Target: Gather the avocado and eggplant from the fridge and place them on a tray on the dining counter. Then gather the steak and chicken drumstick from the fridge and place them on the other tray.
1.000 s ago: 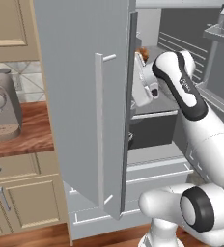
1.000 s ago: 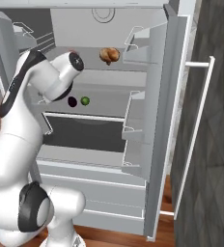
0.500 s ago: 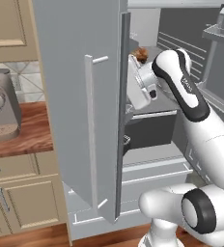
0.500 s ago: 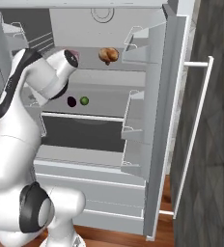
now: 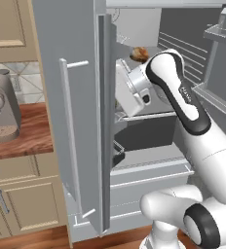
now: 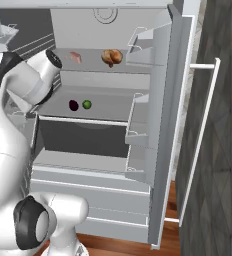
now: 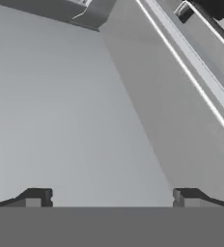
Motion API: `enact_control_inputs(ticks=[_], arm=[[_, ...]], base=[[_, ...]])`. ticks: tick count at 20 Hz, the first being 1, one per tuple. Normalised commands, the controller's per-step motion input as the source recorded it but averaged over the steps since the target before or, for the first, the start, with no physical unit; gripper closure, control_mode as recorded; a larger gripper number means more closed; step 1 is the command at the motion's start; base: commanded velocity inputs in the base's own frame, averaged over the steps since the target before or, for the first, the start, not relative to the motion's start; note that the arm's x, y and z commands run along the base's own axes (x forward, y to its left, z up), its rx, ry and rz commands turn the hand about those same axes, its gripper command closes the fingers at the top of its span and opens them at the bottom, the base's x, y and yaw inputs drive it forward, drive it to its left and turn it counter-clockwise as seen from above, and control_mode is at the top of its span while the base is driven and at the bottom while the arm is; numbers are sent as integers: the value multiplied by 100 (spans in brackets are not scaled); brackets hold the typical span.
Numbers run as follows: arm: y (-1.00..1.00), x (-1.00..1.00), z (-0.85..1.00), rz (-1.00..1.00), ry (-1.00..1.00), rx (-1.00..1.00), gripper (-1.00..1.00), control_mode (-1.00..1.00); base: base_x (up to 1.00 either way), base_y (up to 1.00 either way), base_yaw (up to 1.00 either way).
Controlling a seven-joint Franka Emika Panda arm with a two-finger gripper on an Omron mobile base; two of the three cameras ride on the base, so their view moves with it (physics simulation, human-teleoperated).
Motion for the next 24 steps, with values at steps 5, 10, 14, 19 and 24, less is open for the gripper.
enact_control_inputs(ticks=[5, 10, 14, 19, 24], arm=[[74, -35, 0, 7, -6, 0, -100, -100], [65, -14, 0, 6, -1, 0, -100, -100], [56, 0, 0, 4, 0, 0, -100, -100], [56, 6, 0, 3, 2, 0, -100, -100], [57, 5, 0, 3, 1, 0, -100, -100]], base=[[0, 0, 0], [0, 0, 0], [0, 0, 0], [0, 0, 0], [0, 0, 0]])
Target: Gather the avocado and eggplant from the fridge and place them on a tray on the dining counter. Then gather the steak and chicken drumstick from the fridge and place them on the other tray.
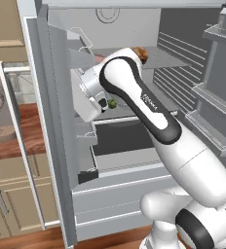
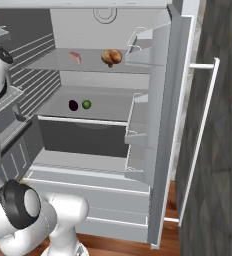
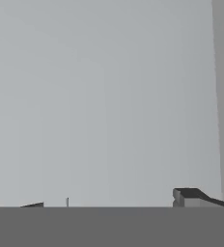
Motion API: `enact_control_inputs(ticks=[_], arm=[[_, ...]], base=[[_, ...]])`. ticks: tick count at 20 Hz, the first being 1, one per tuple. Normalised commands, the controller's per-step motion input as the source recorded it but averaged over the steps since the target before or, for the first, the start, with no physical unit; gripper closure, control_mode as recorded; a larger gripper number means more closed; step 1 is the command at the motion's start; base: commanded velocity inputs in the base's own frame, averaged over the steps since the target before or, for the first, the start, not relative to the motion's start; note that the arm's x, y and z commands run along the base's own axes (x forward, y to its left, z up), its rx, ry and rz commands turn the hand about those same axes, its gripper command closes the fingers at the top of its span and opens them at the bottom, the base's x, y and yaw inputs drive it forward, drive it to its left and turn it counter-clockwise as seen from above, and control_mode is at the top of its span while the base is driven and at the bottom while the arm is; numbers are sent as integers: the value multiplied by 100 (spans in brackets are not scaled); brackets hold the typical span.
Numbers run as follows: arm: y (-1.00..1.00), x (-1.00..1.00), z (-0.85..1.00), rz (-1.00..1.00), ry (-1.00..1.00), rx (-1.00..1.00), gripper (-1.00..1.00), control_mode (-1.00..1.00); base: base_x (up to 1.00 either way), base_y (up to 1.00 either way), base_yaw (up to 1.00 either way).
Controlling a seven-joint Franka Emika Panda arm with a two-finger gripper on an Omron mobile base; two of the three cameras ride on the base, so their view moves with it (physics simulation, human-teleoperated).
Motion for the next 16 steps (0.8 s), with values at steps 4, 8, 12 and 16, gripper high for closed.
enact_control_inputs(ticks=[4, 8, 12, 16], arm=[[56, 0, 0, 4, 0, 0, -100, -100], [32, -4, -2, 2, 0, 0, -100, -100], [-18, -46, -15, -1, -8, 0, -100, -100], [-72, -49, -8, -9, -13, -3, -100, -100]], base=[[0, 0, 0], [0, 0, 0], [0, 0, 0], [0, 0, 0]])
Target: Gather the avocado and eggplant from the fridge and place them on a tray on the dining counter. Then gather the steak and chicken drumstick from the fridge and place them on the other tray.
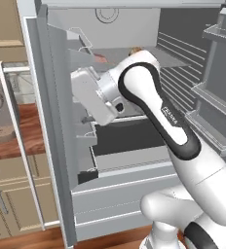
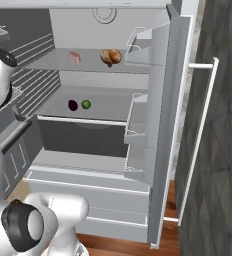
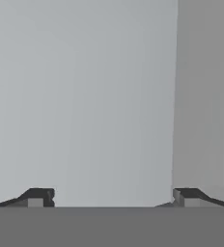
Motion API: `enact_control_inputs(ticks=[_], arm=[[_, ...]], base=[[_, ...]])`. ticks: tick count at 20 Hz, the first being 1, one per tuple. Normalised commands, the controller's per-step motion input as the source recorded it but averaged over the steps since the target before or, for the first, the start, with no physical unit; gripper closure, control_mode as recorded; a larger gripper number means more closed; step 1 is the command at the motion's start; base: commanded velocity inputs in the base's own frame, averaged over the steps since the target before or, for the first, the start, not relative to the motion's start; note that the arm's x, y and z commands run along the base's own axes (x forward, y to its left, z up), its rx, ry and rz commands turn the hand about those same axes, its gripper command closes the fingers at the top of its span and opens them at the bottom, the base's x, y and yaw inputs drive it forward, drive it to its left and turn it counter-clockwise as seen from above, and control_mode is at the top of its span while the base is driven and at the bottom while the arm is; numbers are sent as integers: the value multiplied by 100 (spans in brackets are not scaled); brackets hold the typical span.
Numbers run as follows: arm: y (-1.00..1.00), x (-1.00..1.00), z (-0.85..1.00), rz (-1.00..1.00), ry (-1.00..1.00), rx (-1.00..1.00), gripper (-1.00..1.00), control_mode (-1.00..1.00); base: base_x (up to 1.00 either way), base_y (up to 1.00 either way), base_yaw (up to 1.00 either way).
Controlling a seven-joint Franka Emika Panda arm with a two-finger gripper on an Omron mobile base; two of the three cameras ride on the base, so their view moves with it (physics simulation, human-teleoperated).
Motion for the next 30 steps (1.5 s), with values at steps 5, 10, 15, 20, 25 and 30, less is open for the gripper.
enact_control_inputs(ticks=[5, 10, 15, 20, 25, 30], arm=[[-88, -42, 0, -12, -17, -6, -100, -100], [-76, -17, 4, -11, -24, -20, -100, -100], [-45, -7, 6, -14, -23, -29, -100, -100], [-47, -26, 12, -19, -30, -34, -100, -100], [-57, -27, 10, -22, -30, -34, -100, -100], [-75, -26, 7, -20, -27, -28, -100, -100]], base=[[0, 0, 0], [0, 0, 0], [0, 0, 0], [0, 0, 0], [0, 0, 0], [0, 0, 0]])
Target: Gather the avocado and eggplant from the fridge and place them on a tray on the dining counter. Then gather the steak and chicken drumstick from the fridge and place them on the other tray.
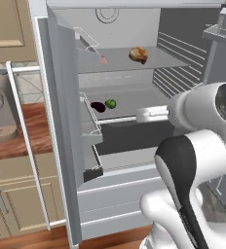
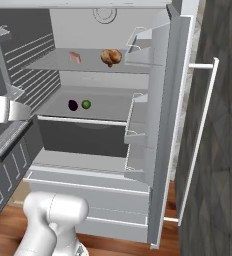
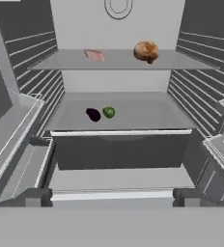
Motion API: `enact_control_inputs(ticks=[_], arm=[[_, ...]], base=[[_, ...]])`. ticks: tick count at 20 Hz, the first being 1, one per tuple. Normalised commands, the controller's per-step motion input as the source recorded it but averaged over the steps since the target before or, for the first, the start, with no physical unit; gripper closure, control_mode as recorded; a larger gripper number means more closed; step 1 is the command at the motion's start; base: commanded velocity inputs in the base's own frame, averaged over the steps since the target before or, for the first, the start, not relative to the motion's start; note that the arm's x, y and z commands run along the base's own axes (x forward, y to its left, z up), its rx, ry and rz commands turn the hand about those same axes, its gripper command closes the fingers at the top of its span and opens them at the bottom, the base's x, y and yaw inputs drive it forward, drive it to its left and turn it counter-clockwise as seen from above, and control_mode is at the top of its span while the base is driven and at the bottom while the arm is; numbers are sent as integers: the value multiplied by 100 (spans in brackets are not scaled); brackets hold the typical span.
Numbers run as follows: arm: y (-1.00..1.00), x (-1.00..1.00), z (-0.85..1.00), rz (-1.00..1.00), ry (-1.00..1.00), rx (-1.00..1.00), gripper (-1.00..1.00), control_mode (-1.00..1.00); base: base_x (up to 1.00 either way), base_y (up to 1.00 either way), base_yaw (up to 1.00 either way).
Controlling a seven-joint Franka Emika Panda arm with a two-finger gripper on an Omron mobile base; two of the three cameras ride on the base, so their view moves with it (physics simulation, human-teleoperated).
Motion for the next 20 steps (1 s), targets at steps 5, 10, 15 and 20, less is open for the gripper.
enact_control_inputs(ticks=[5, 10, 15, 20], arm=[[-68, -12, 31, -14, -16, -10, -100, -100], [-38, -7, 23, -1, -10, 0, -100, -100], [-28, -16, 0, 3, 1, 6, -100, -100], [-4, -11, 0, 6, 12, 16, -100, -100]], base=[[0, 0, 0], [0, 0, 0], [0, 0, 0], [0, 0, 0]])
